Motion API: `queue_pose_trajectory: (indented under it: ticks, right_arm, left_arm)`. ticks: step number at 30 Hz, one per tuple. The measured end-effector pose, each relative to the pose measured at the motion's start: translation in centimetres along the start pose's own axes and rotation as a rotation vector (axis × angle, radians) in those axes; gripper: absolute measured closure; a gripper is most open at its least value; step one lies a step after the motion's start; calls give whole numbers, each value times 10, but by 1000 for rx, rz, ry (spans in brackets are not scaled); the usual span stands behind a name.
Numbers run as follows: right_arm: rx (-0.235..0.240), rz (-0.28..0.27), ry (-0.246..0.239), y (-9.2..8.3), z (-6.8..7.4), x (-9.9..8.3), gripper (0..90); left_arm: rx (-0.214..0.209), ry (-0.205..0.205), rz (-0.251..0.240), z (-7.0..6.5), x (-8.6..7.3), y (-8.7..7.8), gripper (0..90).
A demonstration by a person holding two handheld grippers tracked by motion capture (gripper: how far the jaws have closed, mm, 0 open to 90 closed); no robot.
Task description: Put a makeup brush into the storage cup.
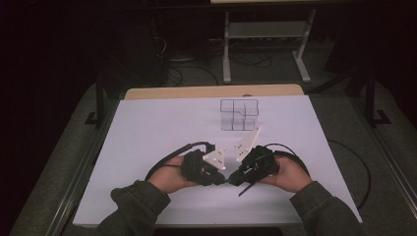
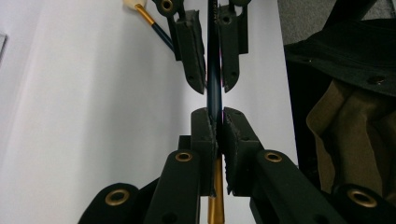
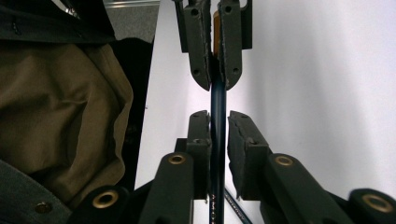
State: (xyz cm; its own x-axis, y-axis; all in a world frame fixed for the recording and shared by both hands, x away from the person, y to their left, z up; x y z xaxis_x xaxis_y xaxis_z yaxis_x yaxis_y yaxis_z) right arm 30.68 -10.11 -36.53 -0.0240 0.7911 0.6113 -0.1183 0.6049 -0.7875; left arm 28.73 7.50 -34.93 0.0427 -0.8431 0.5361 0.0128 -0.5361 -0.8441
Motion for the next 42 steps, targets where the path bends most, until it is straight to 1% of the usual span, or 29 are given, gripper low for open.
queue_pose_trajectory:
  ticks: [2,5,10,12,13,15,17,20,25,27,29,31,33,35,39,42]
  right_arm:
    - [7,-1,-2,1,0,0,812]
    - [16,3,13,3,-1,-1,825]
    - [11,3,9,3,0,-2,830]
    - [-2,-4,4,3,0,-3,831]
    - [-4,-8,8,3,0,-3,831]
    - [-10,-15,9,2,1,-4,832]
    - [-17,-23,3,0,2,-4,832]
    - [-35,-18,-1,-1,5,-5,832]
    - [-52,-43,-6,-1,7,-10,832]
    - [-61,-45,-6,0,7,-12,832]
    - [-67,-53,-7,-1,8,-13,832]
    - [-77,-66,-8,-2,8,-14,832]
    - [-78,-73,4,-2,8,-15,832]
    - [-80,-72,3,-2,8,-15,832]
    - [-88,-81,-17,-3,8,-14,832]
    - [-88,-76,-15,-3,9,-15,832]
  left_arm:
    - [-2,-1,2,-1,0,0,834]
    - [-2,-1,3,0,0,1,833]
    - [-17,-4,-4,2,-2,1,832]
    - [-19,-9,-17,3,-3,1,823]
    - [-25,-15,-18,3,-3,1,816]
    - [-23,-29,-19,3,-5,1,757]
    - [-29,-36,-25,3,-8,1,751]
    - [-23,-51,-42,2,-12,-2,721]
    - [-20,-75,-59,4,-19,-8,703]
    - [-21,-82,-63,4,-21,-10,703]
    - [-18,-77,-54,4,-23,-10,703]
    - [-18,-83,-46,4,-24,-10,704]
    - [-19,-88,-48,4,-25,-10,715]
    - [-13,-87,-45,5,-26,-9,725]
    - [-14,-83,-37,6,-25,-8,768]
    - [-13,-87,-41,6,-25,-7,804]
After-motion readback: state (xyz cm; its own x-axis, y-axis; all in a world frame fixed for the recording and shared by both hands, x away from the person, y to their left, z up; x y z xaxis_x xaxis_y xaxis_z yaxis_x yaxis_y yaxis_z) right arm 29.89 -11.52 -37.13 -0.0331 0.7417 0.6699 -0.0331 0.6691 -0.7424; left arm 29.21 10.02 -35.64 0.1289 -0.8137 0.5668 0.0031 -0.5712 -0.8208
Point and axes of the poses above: each handheld gripper's, and its own axes: y roughly forward along the jaws, x roughly out of its top, z roughly to its left, the point moved 1 cm from there along y, roughly forward along the jaws, and after that the axes turned 5 degrees about -y, right-handed, at the moved point
